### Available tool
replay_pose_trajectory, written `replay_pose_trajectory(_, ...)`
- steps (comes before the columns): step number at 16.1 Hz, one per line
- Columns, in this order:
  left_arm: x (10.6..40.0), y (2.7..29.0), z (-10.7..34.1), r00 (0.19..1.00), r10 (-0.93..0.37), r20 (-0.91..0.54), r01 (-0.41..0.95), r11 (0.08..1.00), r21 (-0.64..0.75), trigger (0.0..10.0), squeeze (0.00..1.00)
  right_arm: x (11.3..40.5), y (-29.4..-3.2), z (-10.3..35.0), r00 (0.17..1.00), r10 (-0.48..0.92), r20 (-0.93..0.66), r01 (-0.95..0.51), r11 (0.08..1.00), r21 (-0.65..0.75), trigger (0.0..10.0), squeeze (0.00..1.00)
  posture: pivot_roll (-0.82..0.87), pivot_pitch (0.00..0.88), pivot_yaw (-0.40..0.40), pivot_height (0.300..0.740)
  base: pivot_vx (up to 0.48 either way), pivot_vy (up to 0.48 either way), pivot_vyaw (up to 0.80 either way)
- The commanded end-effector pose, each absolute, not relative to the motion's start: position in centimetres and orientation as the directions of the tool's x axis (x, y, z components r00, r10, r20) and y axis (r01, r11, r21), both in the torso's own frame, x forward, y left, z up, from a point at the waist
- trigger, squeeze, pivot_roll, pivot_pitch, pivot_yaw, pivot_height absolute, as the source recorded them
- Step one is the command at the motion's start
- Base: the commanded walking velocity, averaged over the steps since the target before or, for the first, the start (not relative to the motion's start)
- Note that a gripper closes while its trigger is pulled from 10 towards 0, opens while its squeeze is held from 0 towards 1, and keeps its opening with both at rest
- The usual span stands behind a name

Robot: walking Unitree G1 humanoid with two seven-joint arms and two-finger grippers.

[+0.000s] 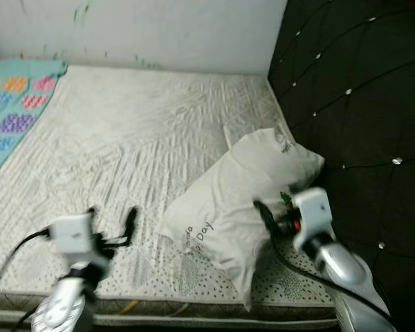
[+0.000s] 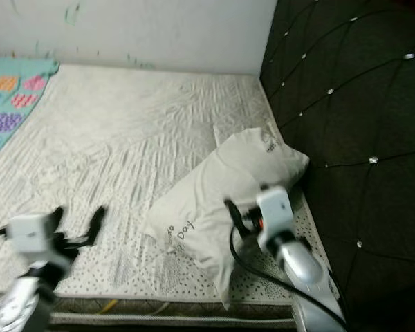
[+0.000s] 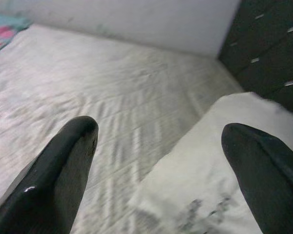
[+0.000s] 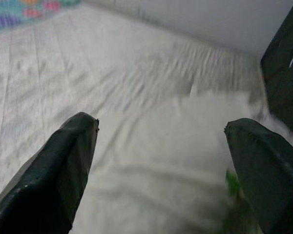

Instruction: Clean up the room

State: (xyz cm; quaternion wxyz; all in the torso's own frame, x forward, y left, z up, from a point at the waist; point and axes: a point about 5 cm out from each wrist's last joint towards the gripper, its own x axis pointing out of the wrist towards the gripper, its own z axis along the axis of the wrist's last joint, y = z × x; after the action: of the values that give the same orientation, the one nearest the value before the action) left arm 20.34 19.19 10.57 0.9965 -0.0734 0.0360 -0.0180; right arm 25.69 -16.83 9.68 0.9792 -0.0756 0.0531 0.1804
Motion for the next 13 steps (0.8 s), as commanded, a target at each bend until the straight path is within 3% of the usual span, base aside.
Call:
replay_pose_trajectory(1, 20.3, 18.8, 11.4, 0.997, -0.054, -0.051, 0.046, 0.988, -0.145, 10.0, 0.0, 25.4, -16.9, 10.2, 0.923, 0.361, -0.13, -0.377, 0.917, -0.13, 10.0, 0.0, -0.06, 0.13, -0.053, 0.74, 0.0, 0.0, 0.0)
replay_pose_trajectory(8, 19.5, 18.6, 11.6, 0.995, -0.061, -0.079, 0.049, 0.988, -0.146, 10.0, 0.0, 24.8, -16.0, 10.0, 0.887, 0.428, -0.175, -0.452, 0.882, -0.135, 10.0, 0.0, -0.06, 0.16, -0.05, 0.735, 0.0, 0.0, 0.0)
replay_pose_trajectory(13, 20.0, 18.3, 11.7, 0.993, -0.082, -0.079, 0.07, 0.987, -0.144, 10.0, 0.0, 24.5, -15.8, 10.2, 0.882, 0.438, -0.173, -0.462, 0.875, -0.144, 10.0, 0.0, -0.07, 0.16, -0.046, 0.68, 0.0, 0.0, 0.0)
